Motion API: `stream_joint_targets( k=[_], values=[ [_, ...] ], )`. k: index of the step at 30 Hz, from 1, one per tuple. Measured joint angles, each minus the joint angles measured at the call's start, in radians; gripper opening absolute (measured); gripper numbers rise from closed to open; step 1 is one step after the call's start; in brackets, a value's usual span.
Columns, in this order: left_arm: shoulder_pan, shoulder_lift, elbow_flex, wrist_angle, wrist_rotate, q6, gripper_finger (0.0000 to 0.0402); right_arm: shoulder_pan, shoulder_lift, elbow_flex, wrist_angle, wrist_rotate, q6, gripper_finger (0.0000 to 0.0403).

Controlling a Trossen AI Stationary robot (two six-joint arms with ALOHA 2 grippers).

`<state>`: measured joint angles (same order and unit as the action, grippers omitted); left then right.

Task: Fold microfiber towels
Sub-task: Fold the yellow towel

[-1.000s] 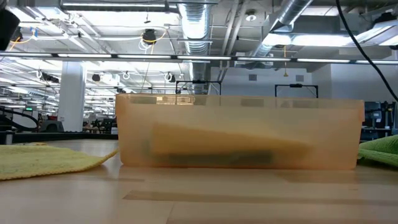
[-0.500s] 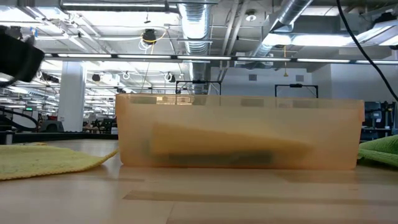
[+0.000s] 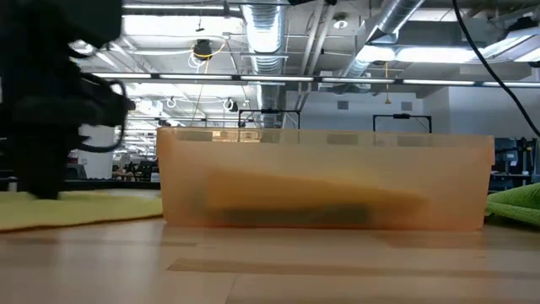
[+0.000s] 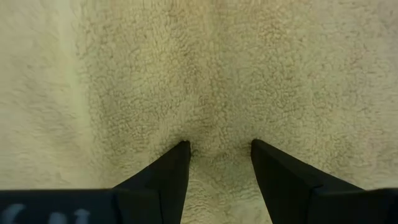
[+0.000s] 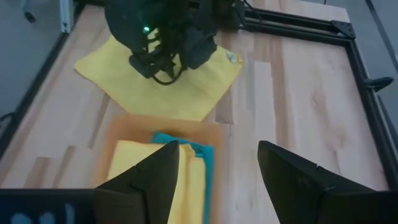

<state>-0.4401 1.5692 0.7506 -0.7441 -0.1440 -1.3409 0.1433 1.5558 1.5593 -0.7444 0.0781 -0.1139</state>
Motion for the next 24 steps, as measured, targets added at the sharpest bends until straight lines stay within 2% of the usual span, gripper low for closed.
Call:
stream_joint_targets(
  k=[6,15,24],
  values=[
    [0.192,0.002,-0.002,-0.011,-0.085,0.178,0.0170,-0.033,0.000,0.000,-0.009,-0.001,-0.029,0.0244],
    [0.573,0.006,0.015,0.006,-0.167,0.506,0.0170,-0.098,0.000,0.000,-0.040,-0.001,-0.082,0.0244],
    [0.918,0.008,0.035,0.258,-0.154,0.843,0.0170,-0.189,0.000,0.000,-0.073,-0.001,-0.138,0.0244]
  ],
)
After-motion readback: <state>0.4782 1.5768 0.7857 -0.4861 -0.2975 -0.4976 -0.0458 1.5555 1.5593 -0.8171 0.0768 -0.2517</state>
